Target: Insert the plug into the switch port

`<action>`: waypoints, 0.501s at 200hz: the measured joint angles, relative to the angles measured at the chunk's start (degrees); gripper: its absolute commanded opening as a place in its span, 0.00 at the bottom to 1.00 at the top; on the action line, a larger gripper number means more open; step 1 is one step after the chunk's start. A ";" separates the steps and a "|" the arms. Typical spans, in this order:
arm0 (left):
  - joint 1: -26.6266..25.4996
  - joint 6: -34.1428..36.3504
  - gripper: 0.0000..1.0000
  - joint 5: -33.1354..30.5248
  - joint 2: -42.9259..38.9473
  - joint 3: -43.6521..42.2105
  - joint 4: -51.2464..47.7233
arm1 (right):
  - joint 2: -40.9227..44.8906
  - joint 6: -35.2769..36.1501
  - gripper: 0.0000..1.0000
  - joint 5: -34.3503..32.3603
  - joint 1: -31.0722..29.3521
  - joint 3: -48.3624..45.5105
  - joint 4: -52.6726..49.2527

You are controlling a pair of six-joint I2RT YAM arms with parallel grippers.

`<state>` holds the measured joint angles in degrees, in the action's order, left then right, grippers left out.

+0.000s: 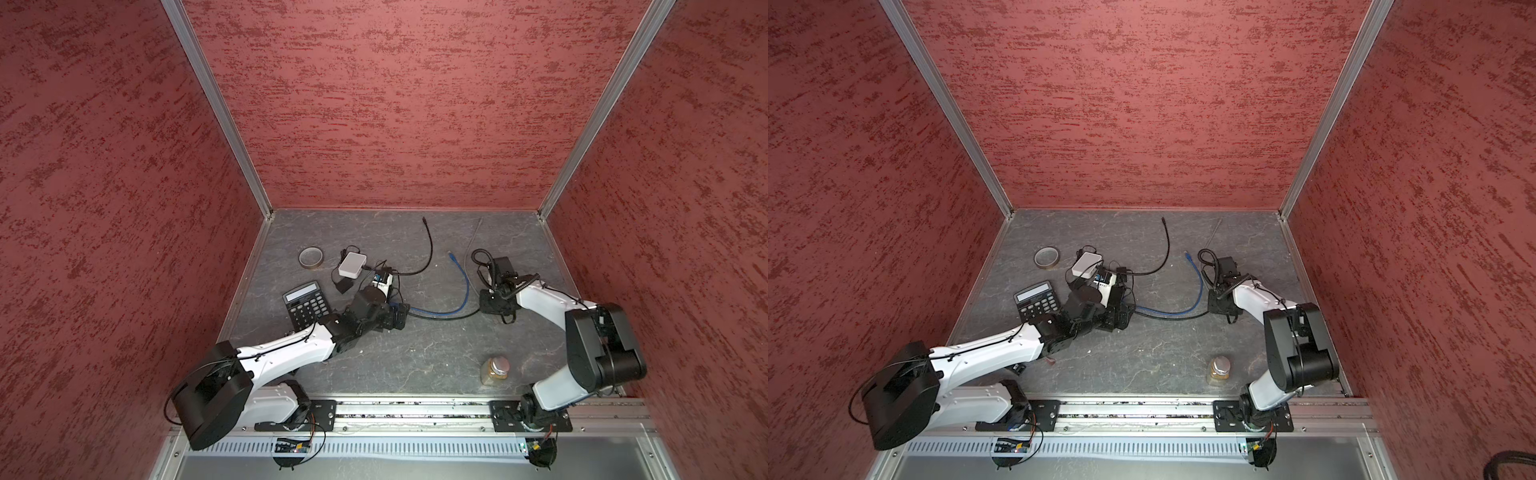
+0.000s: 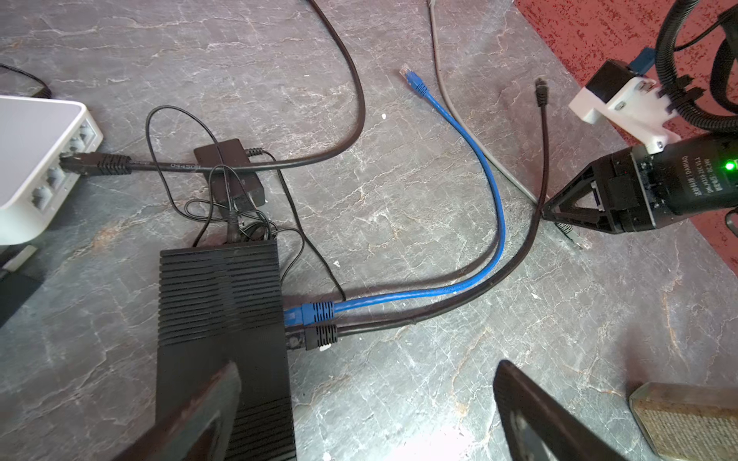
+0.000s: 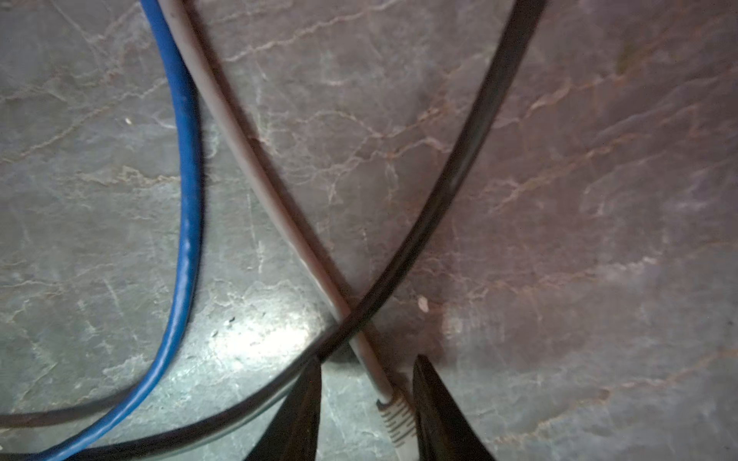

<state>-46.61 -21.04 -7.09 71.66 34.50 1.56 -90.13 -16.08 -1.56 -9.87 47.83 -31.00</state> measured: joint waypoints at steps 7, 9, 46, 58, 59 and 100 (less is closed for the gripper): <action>0.04 0.00 1.00 0.04 0.00 0.00 0.00 | -0.22 0.02 0.35 0.20 0.02 0.00 0.26; 0.04 0.00 1.00 0.07 0.00 0.00 0.00 | -0.26 0.00 0.35 0.31 0.02 0.02 0.35; 0.07 0.09 1.00 0.57 0.00 0.00 -0.04 | -2.16 0.17 0.30 1.38 0.57 1.09 3.26; 0.15 0.09 1.00 0.63 0.00 0.00 -0.07 | -2.91 0.26 0.28 1.68 0.79 1.70 4.00; 0.15 0.09 1.00 0.63 0.00 0.00 -0.07 | -2.99 0.33 0.27 1.73 0.81 1.77 4.07; 0.37 0.09 1.00 0.68 0.00 0.00 -0.09 | -3.85 0.81 0.35 2.64 1.38 2.54 4.66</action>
<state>-46.24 -20.95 -6.42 71.66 34.50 1.48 -93.97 -15.27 1.08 -8.49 50.37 -26.35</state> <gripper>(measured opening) 0.996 0.319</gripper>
